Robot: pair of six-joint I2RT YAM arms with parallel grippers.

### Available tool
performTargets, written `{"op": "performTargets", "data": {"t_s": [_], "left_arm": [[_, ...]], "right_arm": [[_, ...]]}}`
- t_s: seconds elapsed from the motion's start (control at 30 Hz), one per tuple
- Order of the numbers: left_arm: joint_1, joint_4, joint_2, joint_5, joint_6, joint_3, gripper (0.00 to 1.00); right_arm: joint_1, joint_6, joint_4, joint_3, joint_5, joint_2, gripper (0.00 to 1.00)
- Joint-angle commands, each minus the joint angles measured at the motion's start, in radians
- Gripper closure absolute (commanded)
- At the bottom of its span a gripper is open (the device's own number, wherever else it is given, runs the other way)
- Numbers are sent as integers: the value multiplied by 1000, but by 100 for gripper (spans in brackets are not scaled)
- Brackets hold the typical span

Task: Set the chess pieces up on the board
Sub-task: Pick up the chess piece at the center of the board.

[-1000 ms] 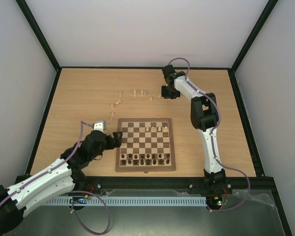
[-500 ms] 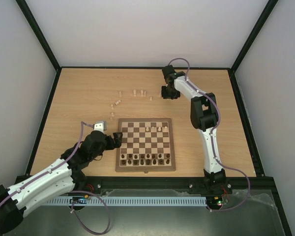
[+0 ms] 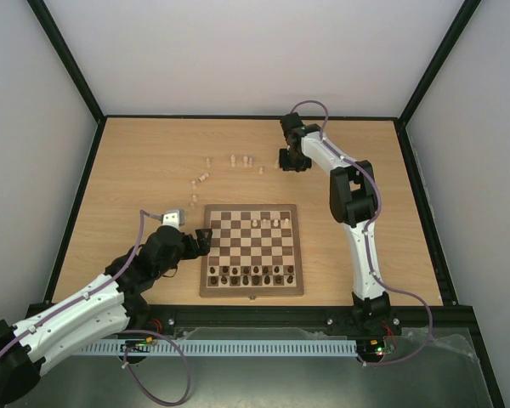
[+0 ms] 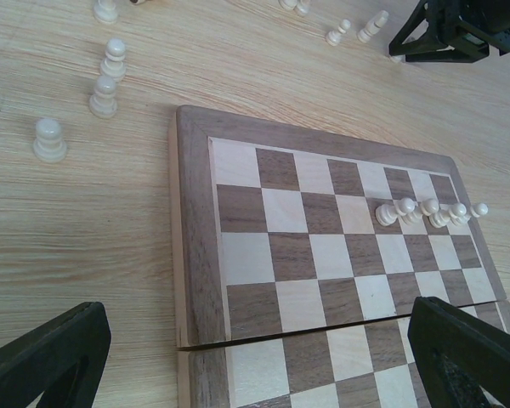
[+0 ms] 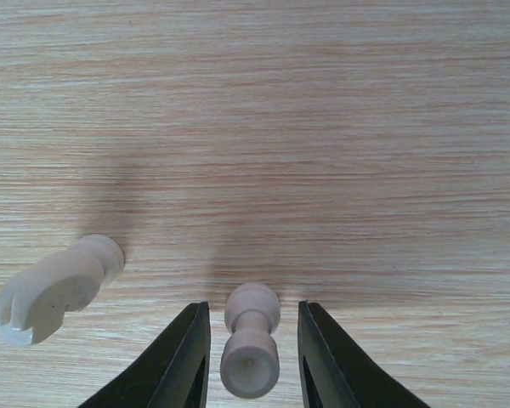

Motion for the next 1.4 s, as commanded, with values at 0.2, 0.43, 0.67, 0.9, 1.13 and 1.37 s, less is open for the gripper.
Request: {"op": "performTargets", "data": {"t_s": [0.2, 0.43, 0.67, 0.9, 1.13, 1.37], "left_arm": [[6, 29, 9, -1, -5, -14, 1], [6, 33, 12, 1, -5, -15, 1], [6, 33, 11, 3, -3, -13, 1], [6, 18, -6, 11, 4, 1, 1], [6, -36, -12, -8, 16, 37, 1], [7, -31, 34, -20, 16, 54, 1]], "right_arm": [[3, 6, -9, -22, 2, -72, 75], [2, 6, -7, -26, 0, -67, 85], [8, 5, -12, -51, 7, -84, 94], [98, 22, -2, -219, 118, -284, 95], [159, 30, 38, -531, 105, -536, 93], [251, 48, 51, -715, 151, -652, 91]]}}
